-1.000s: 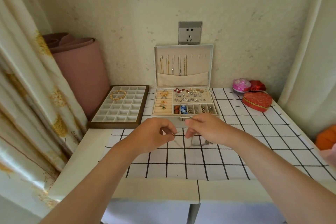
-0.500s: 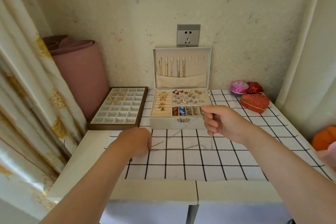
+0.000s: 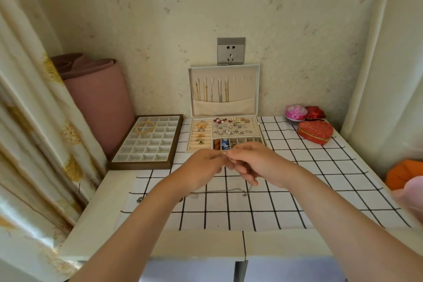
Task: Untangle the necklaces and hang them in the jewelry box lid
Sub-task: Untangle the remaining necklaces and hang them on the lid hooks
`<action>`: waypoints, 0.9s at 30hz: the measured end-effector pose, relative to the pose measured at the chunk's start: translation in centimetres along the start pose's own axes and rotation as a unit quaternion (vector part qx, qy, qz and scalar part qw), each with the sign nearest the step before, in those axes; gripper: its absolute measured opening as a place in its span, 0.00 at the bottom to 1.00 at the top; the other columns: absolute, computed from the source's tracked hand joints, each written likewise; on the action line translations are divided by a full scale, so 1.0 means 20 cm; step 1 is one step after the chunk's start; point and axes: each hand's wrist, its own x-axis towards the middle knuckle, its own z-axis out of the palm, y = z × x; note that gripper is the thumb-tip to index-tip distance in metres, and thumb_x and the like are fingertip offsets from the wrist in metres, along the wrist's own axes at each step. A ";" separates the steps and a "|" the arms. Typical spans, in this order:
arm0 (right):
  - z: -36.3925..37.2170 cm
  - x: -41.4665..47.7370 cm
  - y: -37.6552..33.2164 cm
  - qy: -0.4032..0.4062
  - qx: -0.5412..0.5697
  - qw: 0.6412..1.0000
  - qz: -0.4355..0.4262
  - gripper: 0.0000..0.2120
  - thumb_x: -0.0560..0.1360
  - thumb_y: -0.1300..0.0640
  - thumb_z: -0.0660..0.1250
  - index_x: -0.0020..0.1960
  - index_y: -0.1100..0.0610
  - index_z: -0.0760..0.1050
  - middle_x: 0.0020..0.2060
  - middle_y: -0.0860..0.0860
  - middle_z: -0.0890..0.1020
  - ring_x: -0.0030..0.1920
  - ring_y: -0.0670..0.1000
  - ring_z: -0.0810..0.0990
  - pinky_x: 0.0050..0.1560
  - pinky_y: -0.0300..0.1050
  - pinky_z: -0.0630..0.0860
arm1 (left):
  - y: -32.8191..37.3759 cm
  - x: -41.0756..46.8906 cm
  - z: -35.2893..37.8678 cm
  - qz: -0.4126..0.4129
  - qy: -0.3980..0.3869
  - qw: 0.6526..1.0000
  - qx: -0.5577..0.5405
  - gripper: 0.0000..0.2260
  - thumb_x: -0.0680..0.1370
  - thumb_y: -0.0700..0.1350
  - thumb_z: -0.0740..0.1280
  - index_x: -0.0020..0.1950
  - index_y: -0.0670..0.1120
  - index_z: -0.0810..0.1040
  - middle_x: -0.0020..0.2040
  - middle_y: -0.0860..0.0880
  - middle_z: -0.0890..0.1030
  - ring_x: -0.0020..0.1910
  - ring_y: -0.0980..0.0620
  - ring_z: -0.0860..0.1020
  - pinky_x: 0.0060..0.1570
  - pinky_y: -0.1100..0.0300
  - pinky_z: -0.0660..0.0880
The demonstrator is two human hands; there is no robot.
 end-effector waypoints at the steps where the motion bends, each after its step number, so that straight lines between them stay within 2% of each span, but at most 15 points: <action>1: -0.01 0.00 0.00 0.006 -0.001 1.000 0.004 0.16 0.81 0.52 0.62 0.36 0.55 0.70 0.26 0.51 0.70 0.24 0.51 0.66 0.28 0.46 0.65 | 0.02 0.00 -0.02 -0.012 0.010 1.000 -0.010 0.13 0.80 0.44 0.62 0.38 0.46 0.82 0.26 0.58 0.72 0.30 0.56 0.67 0.33 0.62 0.64; 2: -0.02 0.00 0.00 0.010 -0.001 1.000 0.009 0.16 0.81 0.51 0.62 0.36 0.55 0.70 0.26 0.51 0.69 0.24 0.52 0.66 0.29 0.46 0.66 | 0.04 -0.01 -0.05 -0.020 0.019 0.999 -0.047 0.15 0.79 0.44 0.61 0.33 0.47 0.78 0.25 0.57 0.68 0.28 0.55 0.64 0.30 0.62 0.61; 4: -0.04 -0.01 0.01 0.014 0.005 1.000 0.016 0.16 0.80 0.51 0.63 0.36 0.55 0.70 0.26 0.52 0.69 0.25 0.51 0.67 0.30 0.45 0.67 | 0.05 -0.01 -0.12 0.001 0.017 0.982 -0.186 0.16 0.80 0.42 0.58 0.31 0.49 0.71 0.25 0.54 0.60 0.25 0.53 0.57 0.25 0.62 0.56; 5: -0.05 -0.01 0.01 0.016 0.008 1.000 0.016 0.16 0.80 0.51 0.64 0.35 0.54 0.70 0.26 0.51 0.69 0.25 0.51 0.67 0.32 0.45 0.68 | 0.05 -0.02 -0.15 0.020 0.012 0.962 -0.273 0.17 0.80 0.42 0.57 0.32 0.49 0.69 0.26 0.54 0.58 0.25 0.53 0.55 0.24 0.62 0.54; 7: -0.07 -0.02 0.02 0.023 0.017 1.000 0.011 0.16 0.80 0.52 0.64 0.34 0.53 0.72 0.27 0.51 0.69 0.26 0.50 0.67 0.35 0.46 0.71 | 0.03 -0.02 -0.22 0.041 0.005 0.895 -0.445 0.15 0.80 0.42 0.57 0.33 0.48 0.69 0.27 0.53 0.55 0.26 0.54 0.53 0.23 0.63 0.52; 9: -0.08 -0.03 0.02 0.029 0.040 0.999 0.003 0.15 0.80 0.54 0.65 0.35 0.52 0.77 0.28 0.51 0.68 0.26 0.49 0.66 0.39 0.50 0.74 | 0.01 -0.03 -0.26 0.048 0.011 0.820 -0.570 0.12 0.79 0.44 0.59 0.35 0.48 0.70 0.27 0.53 0.58 0.26 0.55 0.55 0.22 0.64 0.54; 11: -0.08 -0.04 0.03 0.035 0.058 0.998 -0.002 0.12 0.80 0.56 0.65 0.40 0.55 0.80 0.28 0.50 0.68 0.26 0.49 0.65 0.43 0.54 0.78 | 0.00 -0.04 -0.28 0.060 0.023 0.767 -0.638 0.11 0.78 0.44 0.59 0.36 0.47 0.71 0.28 0.53 0.63 0.25 0.56 0.61 0.23 0.65 0.60; 14: -0.08 -0.04 0.03 0.058 0.042 0.997 -0.008 0.10 0.80 0.59 0.65 0.44 0.58 0.82 0.28 0.50 0.69 0.26 0.48 0.66 0.47 0.55 0.81 | 0.01 -0.05 -0.30 0.080 0.057 0.727 -0.679 0.12 0.81 0.44 0.57 0.39 0.45 0.74 0.32 0.51 0.70 0.28 0.55 0.69 0.27 0.65 0.71; 16: -0.06 -0.04 0.02 0.081 0.021 0.996 -0.021 0.10 0.80 0.60 0.64 0.45 0.58 0.83 0.29 0.51 0.69 0.26 0.48 0.66 0.42 0.54 0.80 | 0.02 -0.05 -0.28 0.093 0.095 0.753 -0.645 0.14 0.83 0.44 0.56 0.43 0.42 0.78 0.36 0.48 0.78 0.34 0.51 0.79 0.36 0.61 0.80; 18: -0.05 -0.04 0.00 0.098 0.000 0.994 -0.039 0.11 0.81 0.60 0.63 0.45 0.58 0.83 0.30 0.51 0.69 0.26 0.48 0.65 0.33 0.49 0.74 | 0.04 -0.04 -0.24 0.099 0.104 0.808 -0.572 0.15 0.84 0.44 0.54 0.51 0.40 0.79 0.45 0.43 0.85 0.45 0.46 0.84 0.47 0.56 0.83; 20: -0.02 -0.05 -0.02 0.101 -0.027 0.993 -0.060 0.12 0.82 0.59 0.62 0.45 0.56 0.82 0.30 0.51 0.70 0.25 0.47 0.64 0.28 0.43 0.65 | 0.06 -0.02 -0.18 0.098 0.082 0.867 -0.482 0.16 0.85 0.43 0.54 0.59 0.38 0.78 0.55 0.40 0.84 0.56 0.44 0.83 0.55 0.53 0.81; 21: -0.01 -0.05 -0.04 0.104 -0.044 0.991 -0.072 0.12 0.82 0.58 0.62 0.45 0.56 0.82 0.29 0.50 0.71 0.25 0.45 0.64 0.27 0.40 0.63 | 0.07 -0.02 -0.15 0.090 0.071 0.896 -0.430 0.16 0.85 0.43 0.54 0.61 0.37 0.78 0.57 0.40 0.84 0.58 0.44 0.82 0.57 0.52 0.79; 24: 0.00 -0.05 -0.07 0.141 -0.111 0.977 -0.111 0.11 0.82 0.58 0.62 0.44 0.53 0.80 0.26 0.40 0.76 0.25 0.39 0.71 0.27 0.30 0.65 | 0.10 -0.01 -0.06 0.043 0.046 0.957 -0.282 0.15 0.84 0.42 0.56 0.59 0.40 0.81 0.53 0.41 0.85 0.54 0.44 0.84 0.56 0.53 0.80; 26: 0.00 -0.05 -0.09 0.167 -0.159 0.964 -0.133 0.11 0.81 0.57 0.63 0.43 0.49 0.79 0.28 0.35 0.78 0.29 0.36 0.75 0.32 0.29 0.68 | 0.12 0.00 -0.02 0.010 0.022 0.975 -0.222 0.15 0.85 0.43 0.56 0.54 0.42 0.82 0.47 0.42 0.86 0.47 0.45 0.85 0.50 0.55 0.81; 27: 0.00 -0.04 -0.09 0.179 -0.178 0.957 -0.140 0.11 0.81 0.57 0.63 0.42 0.47 0.78 0.31 0.36 0.80 0.32 0.37 0.76 0.35 0.31 0.70 | 0.13 0.00 -0.01 -0.001 0.012 0.979 -0.205 0.15 0.85 0.43 0.56 0.52 0.42 0.82 0.44 0.42 0.86 0.42 0.46 0.85 0.45 0.57 0.82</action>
